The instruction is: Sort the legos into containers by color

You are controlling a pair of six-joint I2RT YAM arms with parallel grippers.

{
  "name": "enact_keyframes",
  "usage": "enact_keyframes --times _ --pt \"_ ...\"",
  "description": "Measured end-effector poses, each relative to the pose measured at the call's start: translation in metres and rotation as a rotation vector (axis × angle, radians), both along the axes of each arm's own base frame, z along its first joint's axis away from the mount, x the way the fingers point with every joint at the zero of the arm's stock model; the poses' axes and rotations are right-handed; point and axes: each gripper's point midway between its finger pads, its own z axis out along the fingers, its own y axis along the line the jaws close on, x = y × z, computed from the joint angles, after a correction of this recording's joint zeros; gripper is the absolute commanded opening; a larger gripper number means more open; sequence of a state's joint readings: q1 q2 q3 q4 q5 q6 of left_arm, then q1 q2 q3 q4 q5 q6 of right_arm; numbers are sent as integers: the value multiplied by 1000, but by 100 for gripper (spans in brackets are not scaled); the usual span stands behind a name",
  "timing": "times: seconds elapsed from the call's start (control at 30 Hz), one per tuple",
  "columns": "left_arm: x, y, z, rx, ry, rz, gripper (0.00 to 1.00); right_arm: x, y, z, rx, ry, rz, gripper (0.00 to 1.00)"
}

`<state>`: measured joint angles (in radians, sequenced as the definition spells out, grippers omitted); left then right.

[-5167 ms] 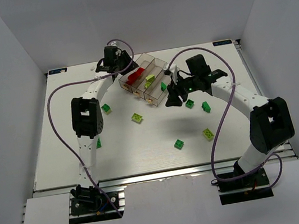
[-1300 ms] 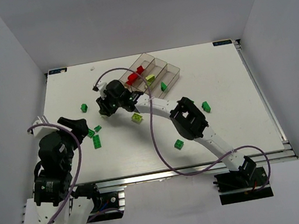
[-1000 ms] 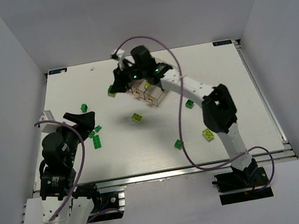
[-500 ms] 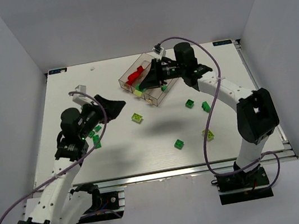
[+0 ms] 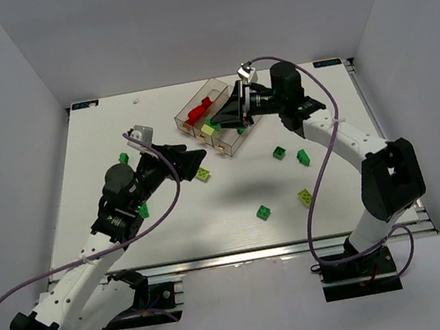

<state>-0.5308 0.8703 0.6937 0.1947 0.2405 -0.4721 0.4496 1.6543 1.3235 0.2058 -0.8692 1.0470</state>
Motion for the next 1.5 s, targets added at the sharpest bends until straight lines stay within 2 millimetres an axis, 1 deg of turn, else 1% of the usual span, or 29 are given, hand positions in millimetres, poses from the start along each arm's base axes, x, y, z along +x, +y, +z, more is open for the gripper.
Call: enact_keyframes --times 0.2,0.3,0.53,0.67,0.8,0.93,1.03,1.07,1.13,1.17,1.2,1.3,1.5 --pt "16 -13 -26 69 44 7 83 -2 -1 1 6 45 -17 0" --pt "22 -18 -32 94 55 3 83 -2 -1 3 6 50 -26 0" --pt "25 -22 -19 91 16 -1 82 -5 -4 2 2 60 -34 0" --pt "24 -27 -15 87 7 -15 82 -6 -4 -2 -4 73 -36 0" --pt "24 -39 -17 105 8 -39 82 -7 -5 -9 -13 93 -37 0" --pt "26 -51 -22 132 8 -55 79 -8 -5 -11 -17 106 -39 0" --pt "28 -56 -27 157 11 -53 74 -8 -6 -10 -16 106 -40 0" --pt "29 -57 -28 165 11 -51 70 -8 -6 -9 -15 105 -41 0" --pt "31 -57 -29 180 12 -43 64 -9 -6 -8 -14 103 -41 0" --pt "31 -57 -29 187 10 -40 60 -9 -6 -8 -13 104 -42 0" --pt "32 -56 -29 191 6 -35 51 -9 -6 -7 -13 103 -43 0" --pt "35 -54 -26 203 -2 -20 40 -9 -6 -6 -11 103 -43 0" --pt "39 -54 -26 218 -5 -5 32 -8 -8 -6 -11 101 -55 0"
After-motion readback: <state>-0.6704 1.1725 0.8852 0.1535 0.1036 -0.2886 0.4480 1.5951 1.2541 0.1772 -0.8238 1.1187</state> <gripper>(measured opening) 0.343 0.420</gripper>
